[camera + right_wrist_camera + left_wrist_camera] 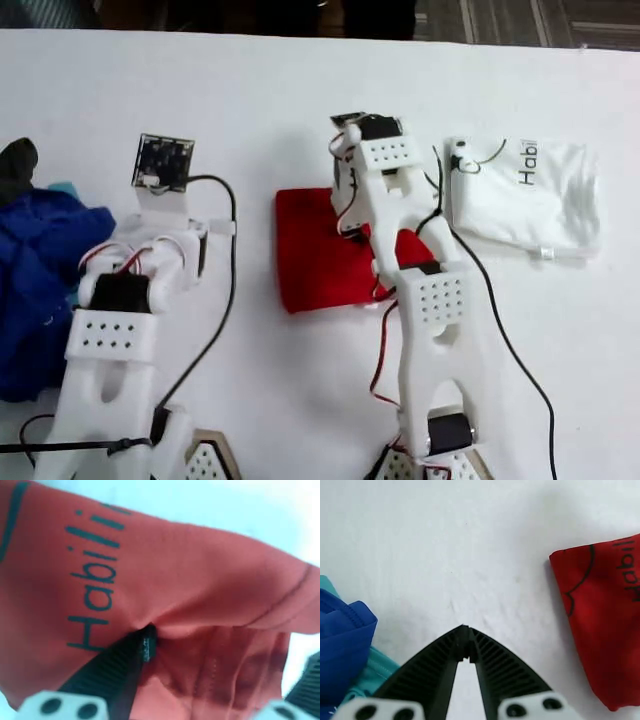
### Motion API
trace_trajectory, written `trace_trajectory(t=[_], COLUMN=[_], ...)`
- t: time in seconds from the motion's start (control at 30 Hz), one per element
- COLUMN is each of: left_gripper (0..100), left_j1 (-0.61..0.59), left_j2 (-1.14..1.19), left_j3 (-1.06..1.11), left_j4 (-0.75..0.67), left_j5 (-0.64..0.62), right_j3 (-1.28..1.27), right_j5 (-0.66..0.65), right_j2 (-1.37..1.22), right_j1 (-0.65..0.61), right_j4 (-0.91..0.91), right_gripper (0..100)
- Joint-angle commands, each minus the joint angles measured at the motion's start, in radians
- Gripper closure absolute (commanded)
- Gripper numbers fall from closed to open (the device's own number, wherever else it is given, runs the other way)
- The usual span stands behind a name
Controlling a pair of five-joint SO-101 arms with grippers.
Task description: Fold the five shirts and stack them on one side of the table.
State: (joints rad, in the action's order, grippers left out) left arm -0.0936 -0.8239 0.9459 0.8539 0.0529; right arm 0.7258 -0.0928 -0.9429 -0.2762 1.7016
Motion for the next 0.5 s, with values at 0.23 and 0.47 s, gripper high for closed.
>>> trace_trajectory(t=[0.23,0.47], left_gripper=[97,97], left_j1=[-0.008,-0.009], left_j2=[-0.032,-0.032], left_j3=[-0.005,-0.005], left_j4=[0.003,0.005], left_j5=[0.005,0.005], right_j3=[-0.012,-0.011], right_j5=[-0.04,-0.04], right_j2=[-0.036,-0.021], right_j1=[0.015,0.042], right_j4=[0.013,0.016], right_gripper=[94.3,97.9])
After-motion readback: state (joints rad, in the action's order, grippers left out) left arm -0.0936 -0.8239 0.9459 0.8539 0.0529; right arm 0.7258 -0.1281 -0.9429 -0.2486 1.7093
